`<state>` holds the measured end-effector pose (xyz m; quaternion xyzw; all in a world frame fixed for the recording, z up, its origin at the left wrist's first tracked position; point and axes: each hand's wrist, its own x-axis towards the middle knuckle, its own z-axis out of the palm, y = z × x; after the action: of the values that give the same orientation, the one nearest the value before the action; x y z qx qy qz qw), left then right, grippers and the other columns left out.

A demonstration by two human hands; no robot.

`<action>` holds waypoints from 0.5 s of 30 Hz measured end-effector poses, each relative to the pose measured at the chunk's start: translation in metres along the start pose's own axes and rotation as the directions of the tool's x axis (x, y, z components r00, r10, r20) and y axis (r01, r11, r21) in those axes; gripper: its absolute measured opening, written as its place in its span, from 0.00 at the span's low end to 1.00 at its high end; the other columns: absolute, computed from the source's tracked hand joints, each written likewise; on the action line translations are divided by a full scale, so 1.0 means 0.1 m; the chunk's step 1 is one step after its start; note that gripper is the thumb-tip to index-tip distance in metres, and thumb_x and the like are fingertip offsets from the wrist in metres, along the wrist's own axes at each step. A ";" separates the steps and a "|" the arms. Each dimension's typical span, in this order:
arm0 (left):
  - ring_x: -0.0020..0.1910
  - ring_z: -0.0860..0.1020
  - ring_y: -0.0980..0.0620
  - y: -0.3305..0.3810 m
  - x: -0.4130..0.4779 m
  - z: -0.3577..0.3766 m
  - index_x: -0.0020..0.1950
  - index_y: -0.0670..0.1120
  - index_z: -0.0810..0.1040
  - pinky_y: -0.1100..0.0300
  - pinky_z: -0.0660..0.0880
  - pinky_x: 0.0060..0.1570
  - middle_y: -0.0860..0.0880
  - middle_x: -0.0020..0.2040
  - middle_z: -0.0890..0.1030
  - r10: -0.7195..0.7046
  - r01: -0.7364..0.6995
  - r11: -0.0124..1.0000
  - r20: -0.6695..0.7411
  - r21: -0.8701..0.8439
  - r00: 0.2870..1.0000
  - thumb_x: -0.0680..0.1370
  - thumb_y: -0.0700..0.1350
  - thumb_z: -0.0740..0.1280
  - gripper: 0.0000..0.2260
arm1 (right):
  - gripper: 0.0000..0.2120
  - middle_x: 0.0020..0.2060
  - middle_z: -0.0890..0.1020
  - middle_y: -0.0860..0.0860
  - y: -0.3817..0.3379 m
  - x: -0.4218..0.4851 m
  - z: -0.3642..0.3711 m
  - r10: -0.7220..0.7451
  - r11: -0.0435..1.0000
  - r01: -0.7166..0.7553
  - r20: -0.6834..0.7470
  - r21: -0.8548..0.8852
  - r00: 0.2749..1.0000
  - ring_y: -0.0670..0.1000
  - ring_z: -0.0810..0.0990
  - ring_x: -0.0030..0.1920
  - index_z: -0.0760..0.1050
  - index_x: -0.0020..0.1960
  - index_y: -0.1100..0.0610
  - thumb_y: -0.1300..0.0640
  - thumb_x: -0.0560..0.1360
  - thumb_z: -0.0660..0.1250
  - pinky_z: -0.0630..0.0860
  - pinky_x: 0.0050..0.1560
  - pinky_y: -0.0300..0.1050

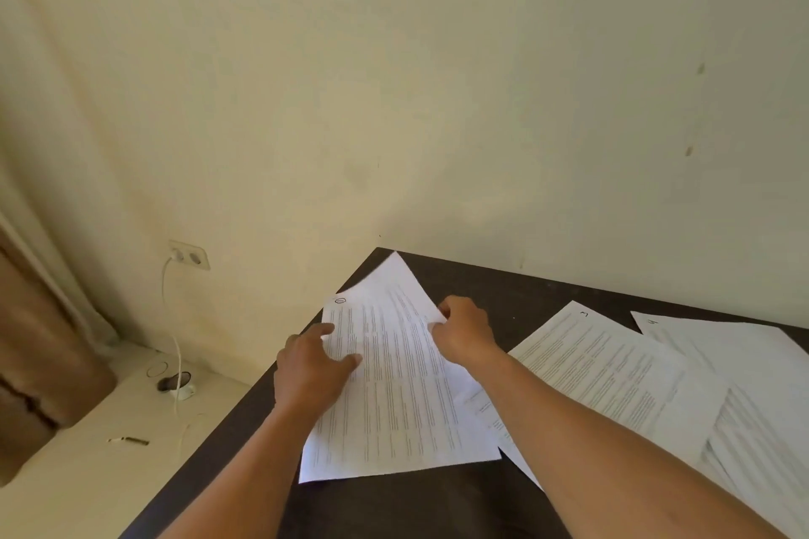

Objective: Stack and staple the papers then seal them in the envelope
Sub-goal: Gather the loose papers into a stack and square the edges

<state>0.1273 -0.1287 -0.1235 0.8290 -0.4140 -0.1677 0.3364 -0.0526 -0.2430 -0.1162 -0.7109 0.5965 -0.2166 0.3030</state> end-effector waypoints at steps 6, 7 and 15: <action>0.65 0.76 0.40 0.20 -0.09 -0.24 0.78 0.48 0.62 0.43 0.75 0.61 0.42 0.71 0.73 -0.070 0.039 0.930 -0.072 -0.364 0.995 0.73 0.52 0.77 0.38 | 0.06 0.52 0.81 0.49 -0.28 -0.23 -0.40 -0.118 0.920 0.135 -0.067 0.368 0.991 0.49 0.82 0.49 0.76 0.57 0.55 0.58 0.81 0.64 0.76 0.43 0.38; 0.64 0.77 0.40 0.26 -0.11 -0.31 0.78 0.48 0.62 0.44 0.75 0.60 0.42 0.70 0.75 -0.078 0.040 0.904 -0.072 -0.426 0.994 0.73 0.52 0.77 0.38 | 0.06 0.51 0.82 0.49 -0.32 -0.27 -0.50 -0.128 0.901 0.148 -0.075 0.408 0.989 0.48 0.82 0.49 0.76 0.57 0.55 0.58 0.81 0.64 0.76 0.43 0.38; 0.43 0.84 0.45 1.02 -0.46 -0.69 0.58 0.44 0.79 0.49 0.81 0.44 0.48 0.46 0.84 0.084 -0.101 0.829 -0.057 -0.549 0.995 0.77 0.47 0.73 0.13 | 0.09 0.55 0.83 0.50 -0.22 -0.68 -1.31 -0.080 0.820 0.151 -0.150 0.553 0.985 0.53 0.82 0.56 0.78 0.59 0.55 0.55 0.80 0.69 0.78 0.59 0.48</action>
<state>0.0794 -0.1072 -0.0026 0.6785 -0.3826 -0.2508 0.5748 -0.1379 -0.1969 -0.0022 -0.6107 0.4793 -0.4429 0.4485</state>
